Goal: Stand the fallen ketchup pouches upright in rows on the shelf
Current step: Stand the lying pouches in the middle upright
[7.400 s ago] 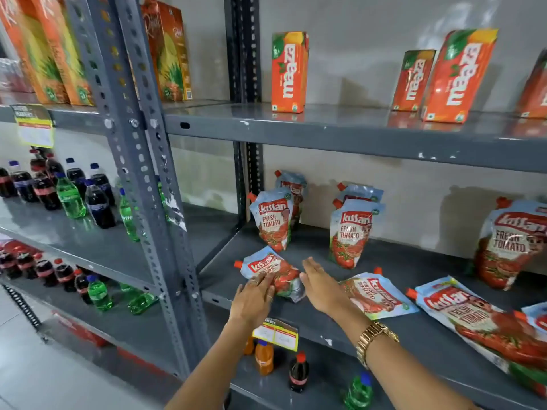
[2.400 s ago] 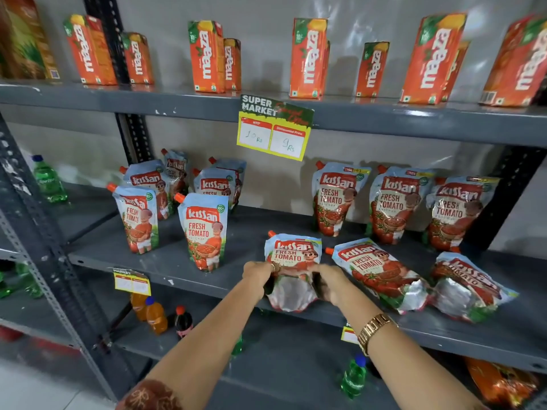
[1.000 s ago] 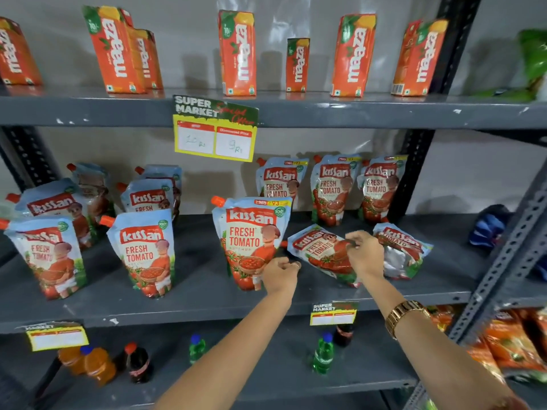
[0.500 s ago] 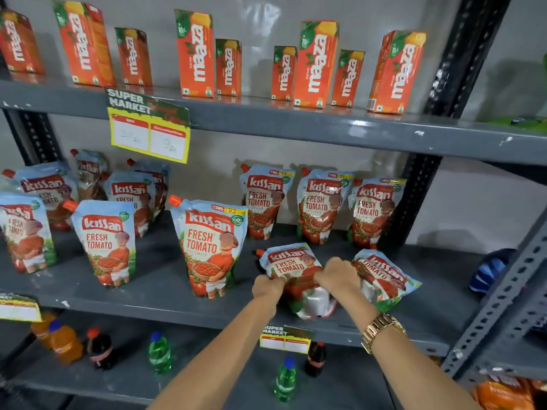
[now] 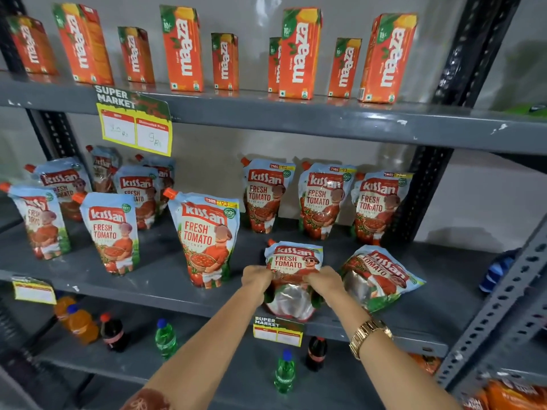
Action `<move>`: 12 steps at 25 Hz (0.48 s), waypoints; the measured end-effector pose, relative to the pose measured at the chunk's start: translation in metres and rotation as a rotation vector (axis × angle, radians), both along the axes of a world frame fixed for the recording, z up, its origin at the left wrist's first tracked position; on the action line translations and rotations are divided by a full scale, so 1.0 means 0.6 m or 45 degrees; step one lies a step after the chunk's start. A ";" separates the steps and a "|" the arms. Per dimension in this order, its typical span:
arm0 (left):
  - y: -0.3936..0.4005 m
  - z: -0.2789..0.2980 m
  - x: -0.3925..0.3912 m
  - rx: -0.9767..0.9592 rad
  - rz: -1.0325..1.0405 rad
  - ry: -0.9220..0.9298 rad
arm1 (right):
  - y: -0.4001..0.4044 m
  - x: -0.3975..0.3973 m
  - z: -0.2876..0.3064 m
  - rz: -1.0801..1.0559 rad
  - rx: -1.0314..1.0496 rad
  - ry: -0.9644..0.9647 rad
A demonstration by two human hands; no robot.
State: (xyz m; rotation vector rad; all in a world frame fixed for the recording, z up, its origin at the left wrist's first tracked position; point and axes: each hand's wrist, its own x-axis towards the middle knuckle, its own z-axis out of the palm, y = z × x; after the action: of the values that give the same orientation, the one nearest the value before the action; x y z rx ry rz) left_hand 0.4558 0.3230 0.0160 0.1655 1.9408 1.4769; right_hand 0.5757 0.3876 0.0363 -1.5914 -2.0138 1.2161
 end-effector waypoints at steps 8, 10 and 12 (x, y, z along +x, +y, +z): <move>0.003 0.062 -0.005 0.424 -0.004 -0.061 | -0.001 -0.009 0.018 -0.155 0.276 0.502; 0.006 0.076 -0.018 0.494 -0.044 0.000 | 0.003 -0.011 0.027 -0.171 0.316 0.627; 0.006 0.079 -0.026 0.477 -0.090 0.070 | 0.010 -0.011 0.030 -0.173 0.343 0.655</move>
State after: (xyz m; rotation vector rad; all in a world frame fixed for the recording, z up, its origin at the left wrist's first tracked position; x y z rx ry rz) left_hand 0.4399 0.3264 0.0637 0.4403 1.6640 1.7911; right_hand 0.5690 0.3935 0.0545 -1.1243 -1.6298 1.1062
